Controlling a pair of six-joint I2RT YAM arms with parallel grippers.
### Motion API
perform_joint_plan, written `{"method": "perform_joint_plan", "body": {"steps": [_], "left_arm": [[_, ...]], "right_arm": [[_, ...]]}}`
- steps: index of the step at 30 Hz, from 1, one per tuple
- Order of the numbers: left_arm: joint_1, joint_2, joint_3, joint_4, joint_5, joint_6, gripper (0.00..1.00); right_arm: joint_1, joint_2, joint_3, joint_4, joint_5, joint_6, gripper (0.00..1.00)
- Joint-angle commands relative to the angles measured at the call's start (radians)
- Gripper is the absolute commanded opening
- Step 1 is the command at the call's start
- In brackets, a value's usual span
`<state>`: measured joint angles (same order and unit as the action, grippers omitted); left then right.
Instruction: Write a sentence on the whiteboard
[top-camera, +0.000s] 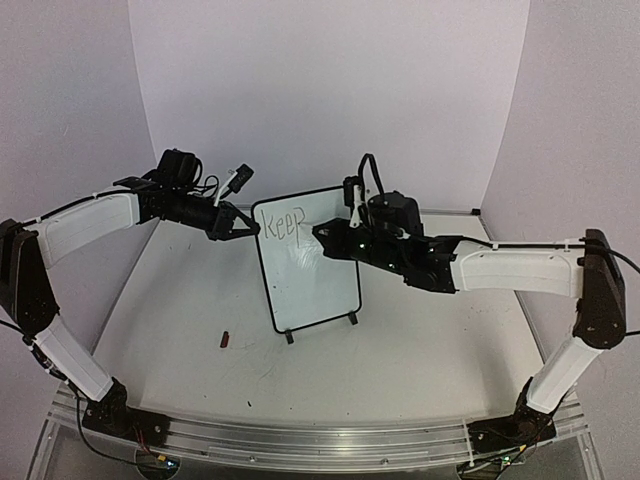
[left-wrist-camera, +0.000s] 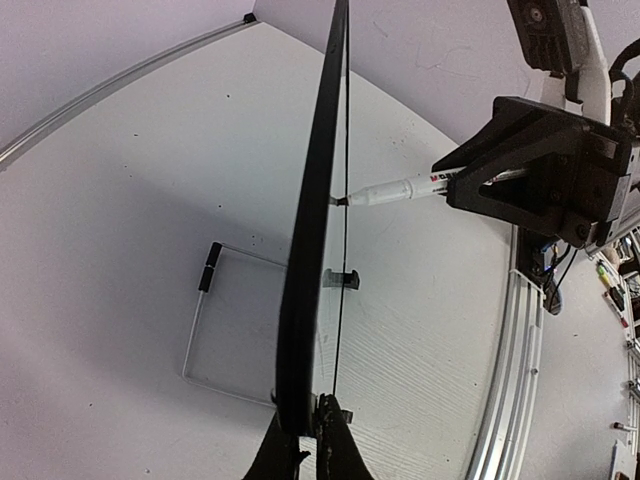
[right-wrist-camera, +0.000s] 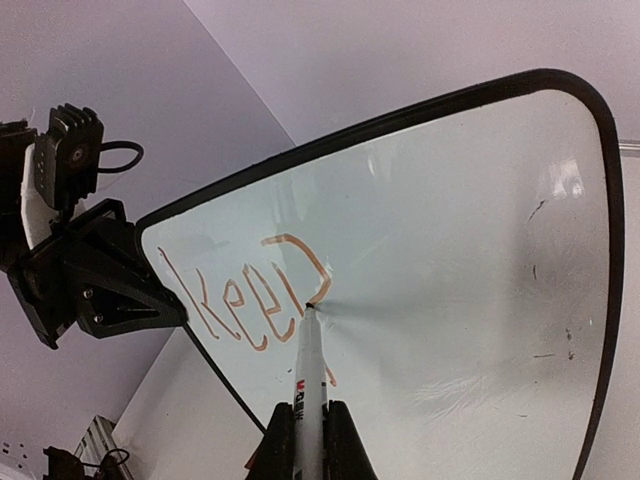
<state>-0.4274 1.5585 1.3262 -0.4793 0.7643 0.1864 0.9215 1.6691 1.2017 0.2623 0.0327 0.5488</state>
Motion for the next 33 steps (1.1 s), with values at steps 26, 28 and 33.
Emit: {"method": "perform_joint_plan", "body": {"steps": [26, 28, 33], "left_arm": [[-0.015, -0.038, -0.017, -0.026, -0.051, 0.055, 0.0], [-0.015, -0.04, -0.018, -0.027, -0.055, 0.056, 0.0], [-0.016, -0.04, -0.019, -0.03, -0.058, 0.058, 0.0]], "right_arm": [[-0.012, -0.109, -0.025, -0.013, -0.166, -0.069, 0.0], [-0.028, -0.129, -0.046, -0.018, -0.18, -0.066, 0.0], [-0.09, -0.166, -0.096, -0.002, -0.225, -0.048, 0.0]]}}
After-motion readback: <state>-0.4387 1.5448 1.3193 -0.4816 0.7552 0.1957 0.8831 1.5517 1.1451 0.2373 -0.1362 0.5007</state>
